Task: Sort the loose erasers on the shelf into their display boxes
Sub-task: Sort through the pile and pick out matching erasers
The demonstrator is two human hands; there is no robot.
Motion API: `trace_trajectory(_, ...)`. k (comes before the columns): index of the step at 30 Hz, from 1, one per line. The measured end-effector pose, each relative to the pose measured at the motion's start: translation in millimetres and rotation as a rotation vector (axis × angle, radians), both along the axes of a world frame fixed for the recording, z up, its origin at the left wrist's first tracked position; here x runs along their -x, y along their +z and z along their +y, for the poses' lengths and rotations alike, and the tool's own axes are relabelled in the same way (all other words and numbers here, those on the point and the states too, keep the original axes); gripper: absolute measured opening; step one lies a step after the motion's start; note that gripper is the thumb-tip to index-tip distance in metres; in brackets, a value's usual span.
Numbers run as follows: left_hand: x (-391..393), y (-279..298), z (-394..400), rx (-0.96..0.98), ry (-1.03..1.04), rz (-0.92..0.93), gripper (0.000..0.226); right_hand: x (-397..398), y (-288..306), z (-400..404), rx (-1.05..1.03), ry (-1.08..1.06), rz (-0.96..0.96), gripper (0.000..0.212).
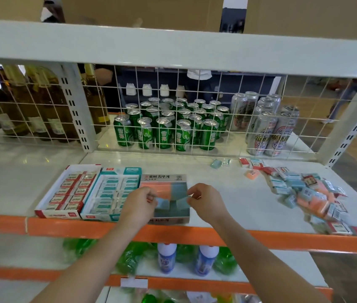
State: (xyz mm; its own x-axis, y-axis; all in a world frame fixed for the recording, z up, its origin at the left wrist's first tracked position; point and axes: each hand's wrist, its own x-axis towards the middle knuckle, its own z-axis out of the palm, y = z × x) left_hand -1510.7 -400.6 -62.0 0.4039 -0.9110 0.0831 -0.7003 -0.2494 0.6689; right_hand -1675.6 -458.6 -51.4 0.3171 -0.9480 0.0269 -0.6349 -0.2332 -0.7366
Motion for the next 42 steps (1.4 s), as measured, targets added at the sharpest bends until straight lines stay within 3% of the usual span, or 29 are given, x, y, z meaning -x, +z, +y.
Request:
trace_trajectory(7,0,-8,-6,0.024,-0.005,-0.049,0.013,-13,-8,-6,0.054,0.001,0.151,0.019)
trace_trajectory(14,-4,-6,-12,-0.059,-0.059,-0.126,0.014,-8,0,-10,0.095,0.163,0.341,0.028)
trace_trajectory(23,-15,2,-19,-0.121,-0.196,-0.231,0.023,-16,2,-13,0.183,0.252,0.490,0.025)
trace_trajectory(31,-26,10,-20,-0.243,-0.443,-0.364,0.040,-15,10,-18,0.255,0.384,0.560,0.024)
trace_trajectory(37,-24,14,-23,-0.237,-0.478,-0.426,0.037,-18,9,-23,0.282,0.439,0.607,0.022)
trace_trajectory(42,-23,16,-27,-0.246,-0.472,-0.467,0.050,-19,7,-25,0.296,0.437,0.585,0.025)
